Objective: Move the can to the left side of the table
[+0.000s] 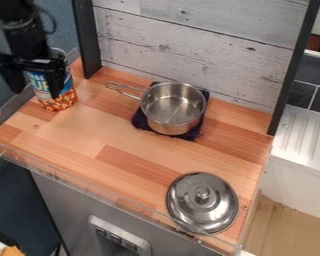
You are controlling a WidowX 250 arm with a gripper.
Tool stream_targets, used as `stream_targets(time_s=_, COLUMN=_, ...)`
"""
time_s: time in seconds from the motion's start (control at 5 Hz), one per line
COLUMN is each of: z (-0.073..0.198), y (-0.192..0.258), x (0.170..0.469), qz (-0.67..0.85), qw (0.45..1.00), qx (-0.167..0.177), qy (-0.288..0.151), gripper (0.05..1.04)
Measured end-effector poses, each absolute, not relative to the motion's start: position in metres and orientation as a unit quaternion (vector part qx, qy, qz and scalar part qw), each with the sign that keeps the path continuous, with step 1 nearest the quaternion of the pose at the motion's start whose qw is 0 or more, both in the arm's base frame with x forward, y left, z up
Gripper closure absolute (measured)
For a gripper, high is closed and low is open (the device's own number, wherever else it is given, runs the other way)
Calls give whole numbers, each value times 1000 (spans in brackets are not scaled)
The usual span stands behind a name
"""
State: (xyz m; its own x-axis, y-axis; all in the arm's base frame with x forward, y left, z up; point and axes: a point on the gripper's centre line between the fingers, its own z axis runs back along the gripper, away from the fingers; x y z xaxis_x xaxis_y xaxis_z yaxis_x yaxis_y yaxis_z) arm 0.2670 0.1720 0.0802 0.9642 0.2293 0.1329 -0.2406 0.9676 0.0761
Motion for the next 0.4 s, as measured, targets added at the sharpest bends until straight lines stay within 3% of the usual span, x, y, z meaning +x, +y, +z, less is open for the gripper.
stream_targets(time_s=0.4, z=92, y=157, x=244, qz=40, qw=996, qx=45, qy=-65, gripper=83)
